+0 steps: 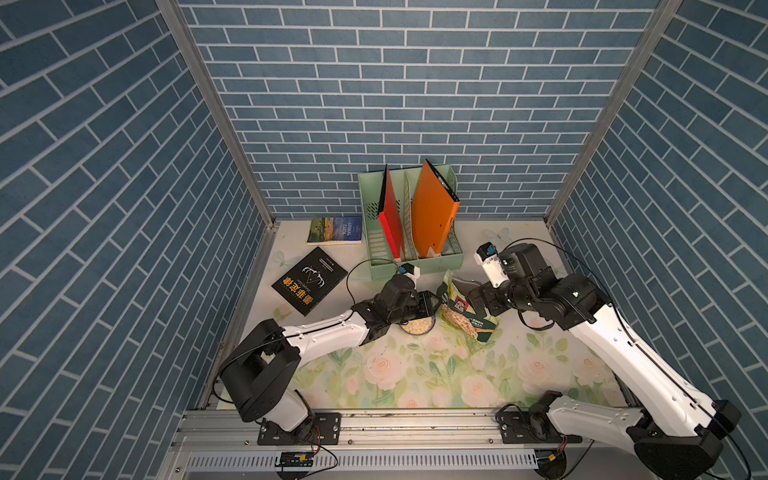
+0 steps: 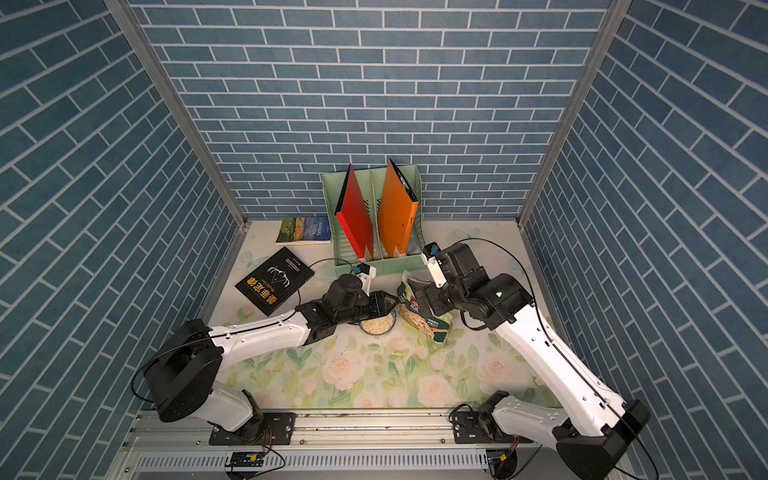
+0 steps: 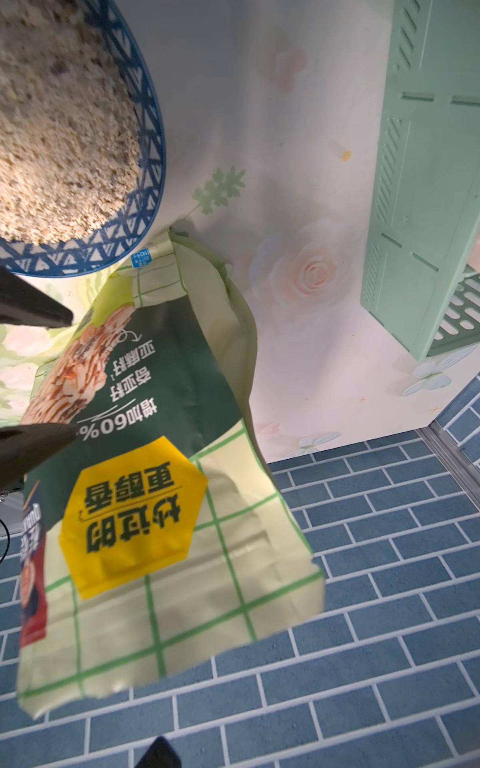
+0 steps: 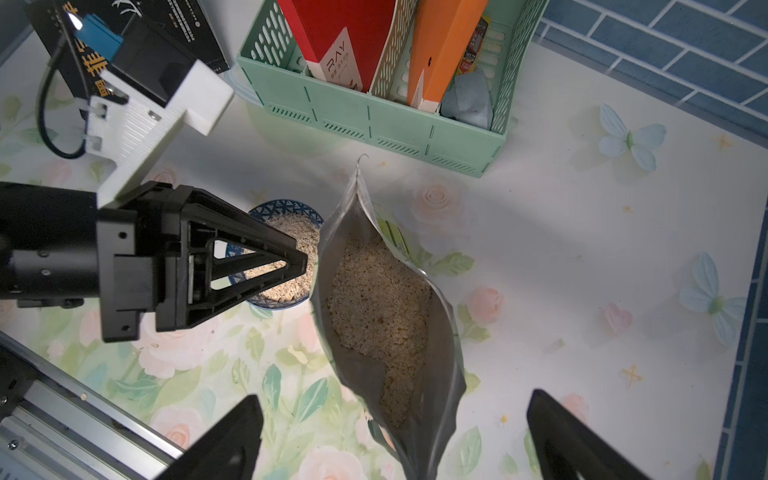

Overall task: Pour the oats into the breakfast bowl
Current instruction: Close the oats bag at the center of the board.

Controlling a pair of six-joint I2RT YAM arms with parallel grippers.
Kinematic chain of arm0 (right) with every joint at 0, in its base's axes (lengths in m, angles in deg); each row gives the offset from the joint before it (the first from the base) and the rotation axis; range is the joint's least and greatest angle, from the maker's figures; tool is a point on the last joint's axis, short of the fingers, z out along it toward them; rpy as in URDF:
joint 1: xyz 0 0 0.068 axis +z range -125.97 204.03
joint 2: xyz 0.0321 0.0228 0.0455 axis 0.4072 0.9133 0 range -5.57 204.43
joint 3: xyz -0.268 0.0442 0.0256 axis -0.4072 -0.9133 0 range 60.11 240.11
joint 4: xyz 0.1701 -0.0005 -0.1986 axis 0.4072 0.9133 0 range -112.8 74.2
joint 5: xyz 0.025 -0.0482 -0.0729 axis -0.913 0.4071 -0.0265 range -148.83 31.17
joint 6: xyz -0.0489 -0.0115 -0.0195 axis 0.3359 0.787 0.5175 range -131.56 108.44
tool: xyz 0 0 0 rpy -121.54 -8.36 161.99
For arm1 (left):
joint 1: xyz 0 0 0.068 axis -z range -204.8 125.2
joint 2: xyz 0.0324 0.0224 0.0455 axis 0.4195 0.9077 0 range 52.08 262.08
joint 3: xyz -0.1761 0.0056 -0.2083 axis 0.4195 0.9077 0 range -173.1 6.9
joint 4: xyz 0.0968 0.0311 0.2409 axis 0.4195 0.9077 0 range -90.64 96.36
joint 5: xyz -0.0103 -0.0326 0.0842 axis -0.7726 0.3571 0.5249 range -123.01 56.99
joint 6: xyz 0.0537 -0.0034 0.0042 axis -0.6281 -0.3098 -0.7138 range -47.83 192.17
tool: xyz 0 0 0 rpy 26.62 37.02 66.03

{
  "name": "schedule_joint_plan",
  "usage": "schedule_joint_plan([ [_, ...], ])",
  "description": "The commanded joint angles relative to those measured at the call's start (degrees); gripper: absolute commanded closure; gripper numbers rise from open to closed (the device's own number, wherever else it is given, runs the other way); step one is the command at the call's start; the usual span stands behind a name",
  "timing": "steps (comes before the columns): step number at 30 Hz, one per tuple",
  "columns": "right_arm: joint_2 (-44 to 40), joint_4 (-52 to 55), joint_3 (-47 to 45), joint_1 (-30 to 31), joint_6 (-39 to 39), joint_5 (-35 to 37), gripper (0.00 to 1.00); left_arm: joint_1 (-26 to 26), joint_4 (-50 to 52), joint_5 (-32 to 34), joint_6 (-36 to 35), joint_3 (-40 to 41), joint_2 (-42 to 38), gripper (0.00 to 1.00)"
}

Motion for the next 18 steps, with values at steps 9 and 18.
schedule_joint_plan([
  [9, 1.7, 0.61, -5.06, -0.55, -1.54, 1.07, 0.0, 0.62, -0.95, -0.93, -0.47, -1.15, 1.61, 0.54],
  [18, 4.81, -0.11, -5.11, -1.35, -0.01, -1.95, 0.28, 1.17, -1.59, -0.85, -0.31, -1.24, 2.0, 0.53],
])
